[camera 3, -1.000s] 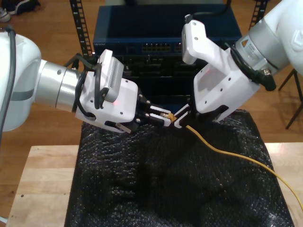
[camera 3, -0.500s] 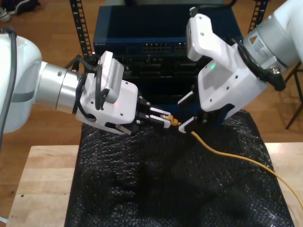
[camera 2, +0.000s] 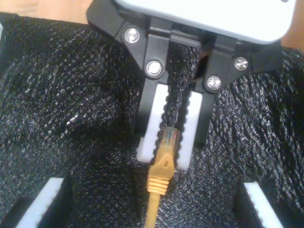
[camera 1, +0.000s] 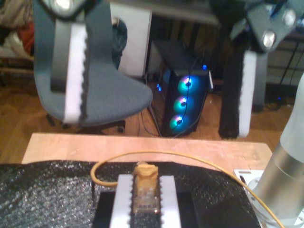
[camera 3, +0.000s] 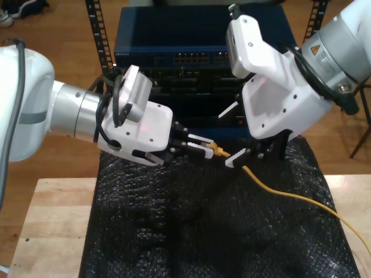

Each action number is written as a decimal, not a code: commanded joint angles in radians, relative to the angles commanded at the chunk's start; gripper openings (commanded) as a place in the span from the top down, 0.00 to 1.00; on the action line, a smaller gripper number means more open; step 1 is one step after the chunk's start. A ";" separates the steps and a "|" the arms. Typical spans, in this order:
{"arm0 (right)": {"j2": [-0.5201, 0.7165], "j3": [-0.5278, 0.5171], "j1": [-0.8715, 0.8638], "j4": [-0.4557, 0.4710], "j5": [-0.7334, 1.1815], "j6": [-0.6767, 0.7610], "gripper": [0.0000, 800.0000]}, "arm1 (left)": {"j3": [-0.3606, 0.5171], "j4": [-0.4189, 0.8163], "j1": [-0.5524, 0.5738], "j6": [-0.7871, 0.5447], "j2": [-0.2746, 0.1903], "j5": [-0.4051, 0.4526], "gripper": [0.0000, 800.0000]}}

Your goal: Grab the cable and plug it in

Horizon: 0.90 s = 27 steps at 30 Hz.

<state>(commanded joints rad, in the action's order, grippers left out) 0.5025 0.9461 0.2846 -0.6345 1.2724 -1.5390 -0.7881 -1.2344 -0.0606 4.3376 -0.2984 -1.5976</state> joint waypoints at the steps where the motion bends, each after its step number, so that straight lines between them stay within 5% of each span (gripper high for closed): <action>1: 0.009 0.000 0.000 0.000 0.000 0.000 0.00 | 0.000 0.000 0.000 0.003 0.002 0.000 0.97; 20: 0.158 -0.021 0.002 -0.005 -0.008 -0.157 0.01 | -0.005 -0.012 -0.063 0.112 0.029 -0.083 1.00; 27: 0.209 -0.037 0.003 -0.003 -0.009 -0.161 0.01 | -0.029 -0.060 -0.107 0.144 0.084 -0.172 1.00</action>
<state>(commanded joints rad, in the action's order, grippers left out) 0.7112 0.9093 0.2877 -0.6375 1.2632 -1.7001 -0.8172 -1.2942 -0.1680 4.4819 -0.2140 -1.7695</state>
